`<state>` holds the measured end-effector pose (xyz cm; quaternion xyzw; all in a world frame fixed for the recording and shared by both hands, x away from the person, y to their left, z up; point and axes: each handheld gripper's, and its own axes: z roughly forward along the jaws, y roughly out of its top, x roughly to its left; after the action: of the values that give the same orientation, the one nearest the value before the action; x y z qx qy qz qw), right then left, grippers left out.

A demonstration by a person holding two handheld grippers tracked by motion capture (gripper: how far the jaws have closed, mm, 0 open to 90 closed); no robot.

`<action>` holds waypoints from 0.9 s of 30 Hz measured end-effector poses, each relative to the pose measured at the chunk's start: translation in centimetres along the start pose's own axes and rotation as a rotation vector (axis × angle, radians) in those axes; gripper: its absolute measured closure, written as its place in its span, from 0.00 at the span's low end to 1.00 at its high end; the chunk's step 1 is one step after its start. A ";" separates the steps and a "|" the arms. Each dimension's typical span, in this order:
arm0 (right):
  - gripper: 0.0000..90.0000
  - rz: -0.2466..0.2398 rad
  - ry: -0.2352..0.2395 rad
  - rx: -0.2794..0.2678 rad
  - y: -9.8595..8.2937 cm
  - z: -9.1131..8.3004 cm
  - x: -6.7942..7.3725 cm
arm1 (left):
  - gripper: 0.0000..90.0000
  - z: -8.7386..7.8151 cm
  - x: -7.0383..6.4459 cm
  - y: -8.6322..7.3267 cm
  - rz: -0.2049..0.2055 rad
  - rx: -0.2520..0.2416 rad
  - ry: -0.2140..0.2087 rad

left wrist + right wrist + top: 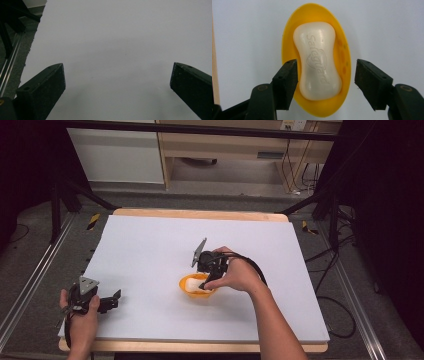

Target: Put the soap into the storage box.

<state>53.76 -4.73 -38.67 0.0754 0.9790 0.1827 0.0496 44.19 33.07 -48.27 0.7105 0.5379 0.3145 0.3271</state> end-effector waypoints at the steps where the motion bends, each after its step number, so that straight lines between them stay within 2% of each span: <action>1: 0.39 -0.002 -0.001 -0.003 -0.1 -0.1 -0.1 | 0.00 0.0 0.0 0.0 0.001 0.000 0.001; 10: 0.40 0.036 -0.014 -0.020 -1.4 -1.2 -0.2 | 0.00 0.0 0.0 0.0 0.003 0.002 0.004; 27: 0.37 0.108 -0.024 -0.031 -5.1 -1.9 -0.7 | 0.00 0.0 0.0 0.0 0.008 0.003 0.007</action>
<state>53.51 -10.20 -38.70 0.1297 0.9699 0.1994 0.0524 44.23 33.02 -48.28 0.7121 0.5366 0.3176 0.3227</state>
